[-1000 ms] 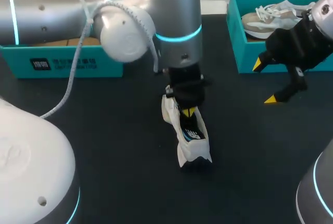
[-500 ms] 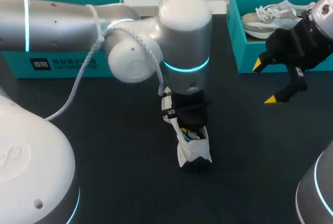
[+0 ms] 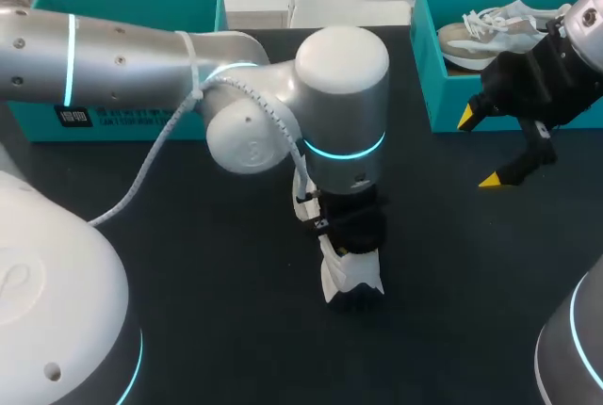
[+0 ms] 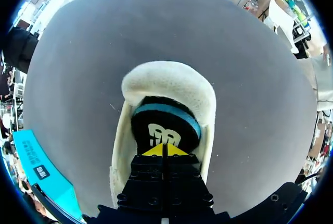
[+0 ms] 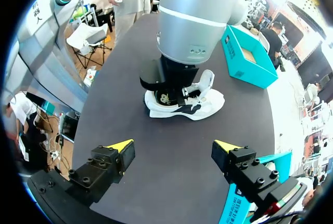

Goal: Take the shoe out of the shoebox, open the shoe tongue, remove and reinsert the insole, then place the shoe into the shoebox

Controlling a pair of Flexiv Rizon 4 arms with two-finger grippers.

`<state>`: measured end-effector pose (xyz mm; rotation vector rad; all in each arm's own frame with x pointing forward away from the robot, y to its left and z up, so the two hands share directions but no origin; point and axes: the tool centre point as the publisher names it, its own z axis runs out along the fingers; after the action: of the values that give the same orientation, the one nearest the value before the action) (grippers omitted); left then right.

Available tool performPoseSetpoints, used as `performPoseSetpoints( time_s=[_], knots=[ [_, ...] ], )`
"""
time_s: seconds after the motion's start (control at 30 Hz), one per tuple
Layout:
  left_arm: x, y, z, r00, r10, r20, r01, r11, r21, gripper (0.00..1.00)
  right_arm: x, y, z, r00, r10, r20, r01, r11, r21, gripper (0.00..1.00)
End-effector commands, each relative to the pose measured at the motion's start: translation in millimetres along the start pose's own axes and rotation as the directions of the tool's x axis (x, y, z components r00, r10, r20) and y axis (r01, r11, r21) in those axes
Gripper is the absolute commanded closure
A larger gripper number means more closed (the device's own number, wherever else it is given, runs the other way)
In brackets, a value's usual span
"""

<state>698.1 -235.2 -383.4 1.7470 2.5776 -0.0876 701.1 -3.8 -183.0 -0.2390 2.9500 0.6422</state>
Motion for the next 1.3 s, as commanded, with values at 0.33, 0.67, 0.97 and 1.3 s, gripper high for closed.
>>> performPoseSetpoints(
  time_s=[0.33, 0.67, 0.97, 1.3],
  knots=[
    [2.6, -27.2, -14.5, 0.999, 0.047, -0.006, -0.046, 0.993, 0.113, 1.0, -1.1, 0.5, 1.6, 1.0, 0.0, -0.001, 0.0, 1.0, 0.003, 0.0],
    [3.4, -32.1, 25.4, 0.997, 0.048, -0.056, -0.043, 0.995, 0.088, 1.0, -1.1, 0.5, 1.6, 1.0, 0.0, -0.001, 0.0, 1.0, 0.003, 0.0],
    [6.6, -28.2, -1.3, 0.998, 0.057, -0.015, -0.056, 0.995, 0.083, 1.0, -1.1, 0.5, 1.6, 1.0, 0.0, -0.001, 0.0, 1.0, 0.003, 0.0],
    [-8.6, -43.2, 10.7, 0.997, 0.069, 0.028, -0.071, 0.995, 0.074, 1.0, -1.1, 0.5, 1.6, 1.0, 0.0, -0.001, 0.0, 1.0, 0.003, 0.0]
  ],
)
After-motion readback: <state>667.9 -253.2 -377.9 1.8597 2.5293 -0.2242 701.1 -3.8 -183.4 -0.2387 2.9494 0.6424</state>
